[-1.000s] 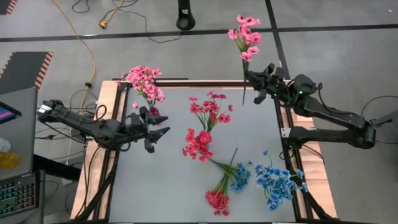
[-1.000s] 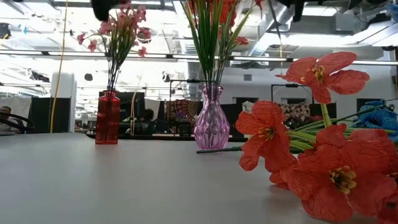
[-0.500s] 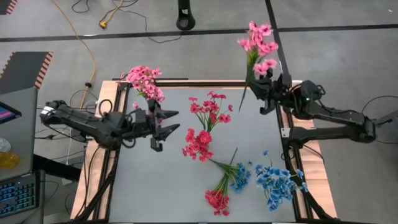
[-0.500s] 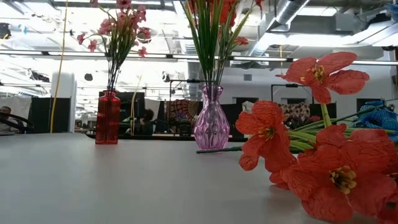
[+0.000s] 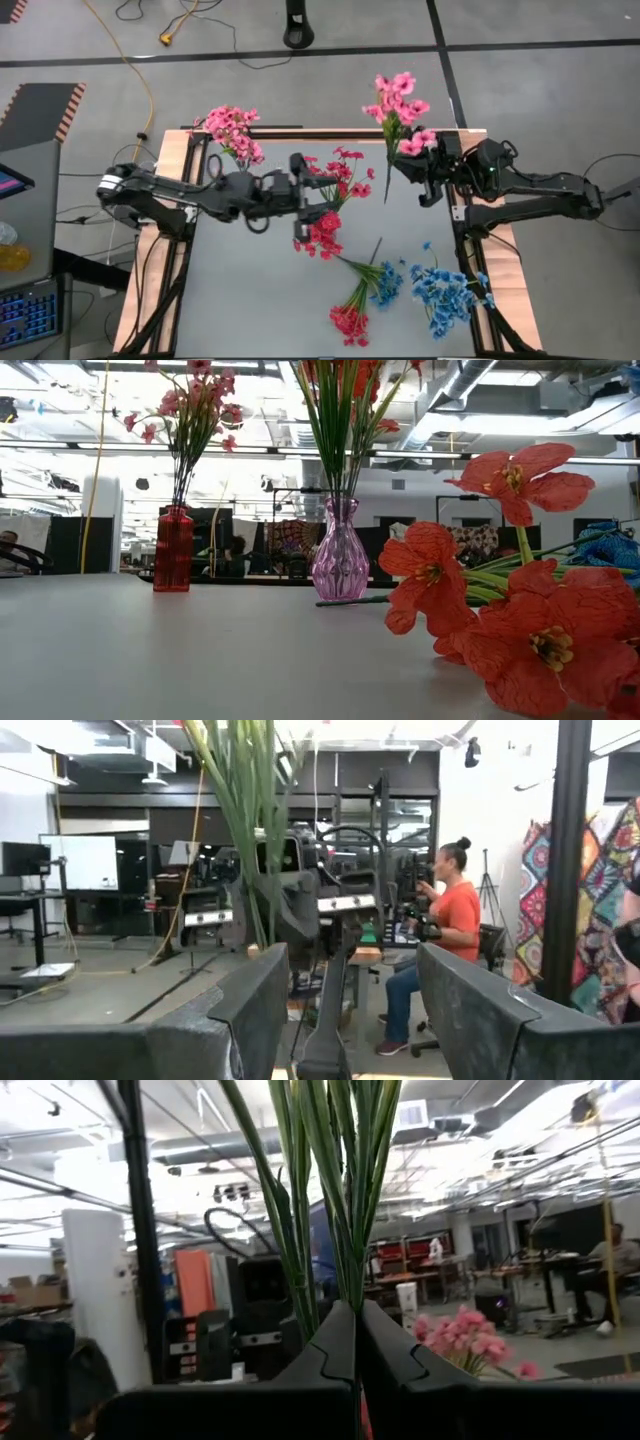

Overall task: Sort flowers into vase by color
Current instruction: Put the pink flowers into the red vase

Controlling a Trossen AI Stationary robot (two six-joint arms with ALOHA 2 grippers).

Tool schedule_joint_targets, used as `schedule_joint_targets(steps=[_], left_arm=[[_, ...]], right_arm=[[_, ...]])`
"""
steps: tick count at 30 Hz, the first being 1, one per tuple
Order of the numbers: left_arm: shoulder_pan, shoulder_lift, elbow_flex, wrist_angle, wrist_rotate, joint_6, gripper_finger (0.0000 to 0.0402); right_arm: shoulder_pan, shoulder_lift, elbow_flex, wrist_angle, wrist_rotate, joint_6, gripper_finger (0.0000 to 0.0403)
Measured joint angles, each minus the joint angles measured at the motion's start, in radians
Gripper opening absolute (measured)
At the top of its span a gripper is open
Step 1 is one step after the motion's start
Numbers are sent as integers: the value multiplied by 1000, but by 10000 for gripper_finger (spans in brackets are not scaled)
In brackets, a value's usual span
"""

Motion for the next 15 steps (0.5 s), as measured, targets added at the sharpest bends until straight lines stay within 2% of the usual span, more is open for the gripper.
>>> schedule_joint_targets(steps=[9, 15], left_arm=[[44, 172, 231, -81, -8, 0, 208], [65, 239, 311, -87, 3, 0, 208]], right_arm=[[50, 0, 0, -54, 0, -4, 30], [76, 0, 0, -78, 1, -5, 29]])
